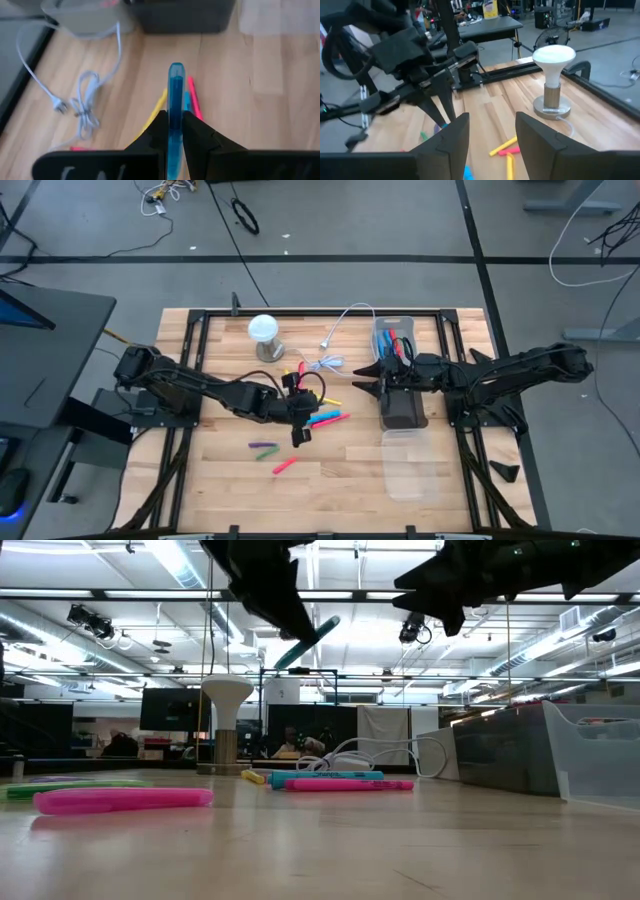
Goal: Pick & Place Markers
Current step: Put the blue mini marker into the black bin
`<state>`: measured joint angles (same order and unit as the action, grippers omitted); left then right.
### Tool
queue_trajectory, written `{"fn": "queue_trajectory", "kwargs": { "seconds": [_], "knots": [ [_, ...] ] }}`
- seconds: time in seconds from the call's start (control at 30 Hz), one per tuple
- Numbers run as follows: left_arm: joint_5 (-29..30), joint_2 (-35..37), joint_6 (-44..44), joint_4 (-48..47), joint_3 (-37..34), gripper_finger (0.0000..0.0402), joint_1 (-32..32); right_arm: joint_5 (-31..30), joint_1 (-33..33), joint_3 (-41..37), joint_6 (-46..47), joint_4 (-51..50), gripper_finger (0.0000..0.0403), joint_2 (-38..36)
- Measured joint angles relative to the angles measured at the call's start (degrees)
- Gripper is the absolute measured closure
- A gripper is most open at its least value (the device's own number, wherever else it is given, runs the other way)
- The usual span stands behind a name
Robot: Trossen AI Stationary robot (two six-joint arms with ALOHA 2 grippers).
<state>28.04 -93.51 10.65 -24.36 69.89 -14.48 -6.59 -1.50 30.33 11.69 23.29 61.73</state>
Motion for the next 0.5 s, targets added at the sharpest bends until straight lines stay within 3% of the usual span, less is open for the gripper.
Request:
{"fn": "queue_trajectory", "kwargs": {
  "seconds": [0.5],
  "knots": [
    [6.3,0.0,-11.0,7.9,0.0,0.0366,-0.3,0.0,0.0,0.0,19.7,0.4,0.0240,0.0]
  ]
}}
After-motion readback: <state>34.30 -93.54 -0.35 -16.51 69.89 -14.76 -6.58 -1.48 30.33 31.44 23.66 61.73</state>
